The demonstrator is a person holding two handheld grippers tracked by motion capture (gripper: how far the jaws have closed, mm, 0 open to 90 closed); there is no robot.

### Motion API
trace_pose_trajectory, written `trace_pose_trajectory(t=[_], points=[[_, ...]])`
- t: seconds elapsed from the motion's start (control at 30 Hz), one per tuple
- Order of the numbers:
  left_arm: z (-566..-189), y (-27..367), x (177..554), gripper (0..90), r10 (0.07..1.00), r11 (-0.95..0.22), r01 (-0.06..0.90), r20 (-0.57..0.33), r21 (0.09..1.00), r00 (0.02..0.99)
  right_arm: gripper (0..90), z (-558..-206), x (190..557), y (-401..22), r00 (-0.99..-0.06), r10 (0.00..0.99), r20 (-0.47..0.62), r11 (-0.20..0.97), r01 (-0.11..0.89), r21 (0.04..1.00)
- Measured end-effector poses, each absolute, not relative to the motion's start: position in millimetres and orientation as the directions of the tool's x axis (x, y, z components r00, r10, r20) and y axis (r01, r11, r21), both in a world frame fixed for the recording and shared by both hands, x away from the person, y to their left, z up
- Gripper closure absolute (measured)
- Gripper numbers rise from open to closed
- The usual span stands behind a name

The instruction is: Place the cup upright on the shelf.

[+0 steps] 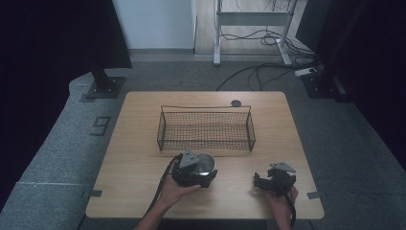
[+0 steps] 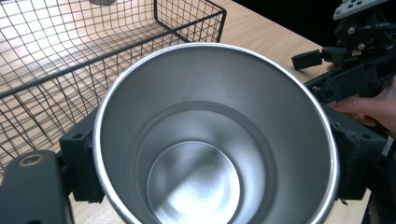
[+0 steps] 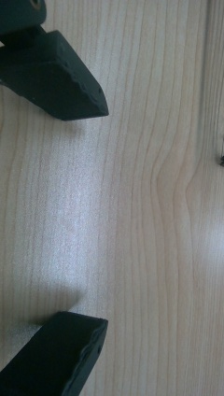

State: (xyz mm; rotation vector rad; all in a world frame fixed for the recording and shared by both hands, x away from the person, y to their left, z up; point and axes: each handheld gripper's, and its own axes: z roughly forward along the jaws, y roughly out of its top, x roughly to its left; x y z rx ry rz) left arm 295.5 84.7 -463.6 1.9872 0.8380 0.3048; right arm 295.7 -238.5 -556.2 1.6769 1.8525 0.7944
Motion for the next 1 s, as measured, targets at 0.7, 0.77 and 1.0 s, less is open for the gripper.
trace_pose_trajectory(t=[0.7,0.77,1.0], points=[[-457,87,313,14.3,0.688,-0.317,0.461,-0.133,0.829,0.713,1.2,-556,296,-239,-0.104,0.995,0.011,0.065,0.694,0.717],[-457,88,315,14.3,0.692,-0.313,0.464,-0.136,0.829,0.709,1.3,-556,296,-239,-0.104,0.994,0.011,0.065,0.694,0.717],[-448,88,319,14.3,0.694,-0.312,0.45,-0.123,0.837,0.709,1.2,-556,296,-239,-0.104,0.995,0.011,0.064,0.694,0.717]])
